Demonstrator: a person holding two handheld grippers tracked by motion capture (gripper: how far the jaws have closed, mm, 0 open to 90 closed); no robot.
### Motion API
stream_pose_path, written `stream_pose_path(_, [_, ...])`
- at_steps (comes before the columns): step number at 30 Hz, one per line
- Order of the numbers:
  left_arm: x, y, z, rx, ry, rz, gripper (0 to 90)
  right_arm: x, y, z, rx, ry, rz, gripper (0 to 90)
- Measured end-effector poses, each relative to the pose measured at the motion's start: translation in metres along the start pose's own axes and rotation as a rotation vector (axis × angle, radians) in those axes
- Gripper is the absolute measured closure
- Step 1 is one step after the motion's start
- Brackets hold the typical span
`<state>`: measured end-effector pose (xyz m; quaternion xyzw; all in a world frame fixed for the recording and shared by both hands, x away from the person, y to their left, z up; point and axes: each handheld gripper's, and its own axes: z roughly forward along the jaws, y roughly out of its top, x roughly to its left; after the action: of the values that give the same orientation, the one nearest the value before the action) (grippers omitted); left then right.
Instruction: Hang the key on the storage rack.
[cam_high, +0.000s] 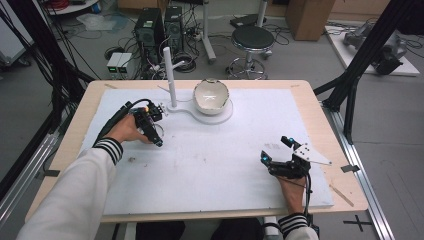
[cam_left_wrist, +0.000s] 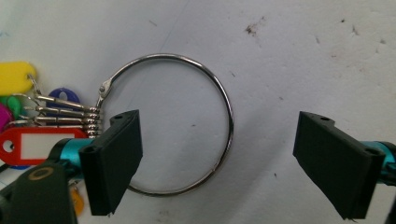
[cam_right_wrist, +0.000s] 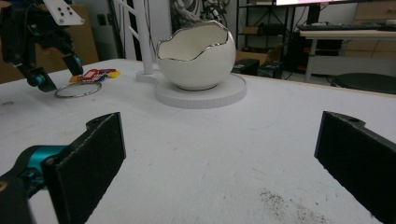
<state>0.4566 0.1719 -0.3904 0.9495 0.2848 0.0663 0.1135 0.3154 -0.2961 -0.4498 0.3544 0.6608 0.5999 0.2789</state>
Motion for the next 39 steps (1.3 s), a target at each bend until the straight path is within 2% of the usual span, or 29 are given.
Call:
stream_pose_path(4, [0.0, 0.002, 0.003, 0.043, -0.001, -0.019, 18.3, 0.0, 0.0, 0.0, 0.0, 0.0, 0.001, 1.4])
stream_pose_path(9, [-0.001, 0.004, 0.005, 0.049, -0.004, -0.038, 23.5, 0.0, 0.0, 0.0, 0.0, 0.0, 0.001, 1.4])
stream_pose_path(15, [0.0, 0.005, 0.006, 0.092, -0.014, -0.065, 35.3, 0.0, 0.0, 0.0, 0.001, 0.001, -0.001, 1.4])
stream_pose_path(22, [0.0, 0.007, 0.007, 0.124, -0.006, -0.073, 45.2, 0.0, 0.0, 0.0, 0.002, 0.001, 0.001, 1.4])
stream_pose_path(25, [-0.001, 0.008, 0.008, 0.134, -0.008, -0.09, 50.1, 0.001, 0.0, 0.0, 0.004, 0.0, 0.001, 1.4])
stream_pose_path(39, [-0.004, 0.013, 0.01, 0.17, 0.004, -0.076, 63.3, 0.0, 0.0, 0.0, 0.003, 0.0, -0.007, 1.4])
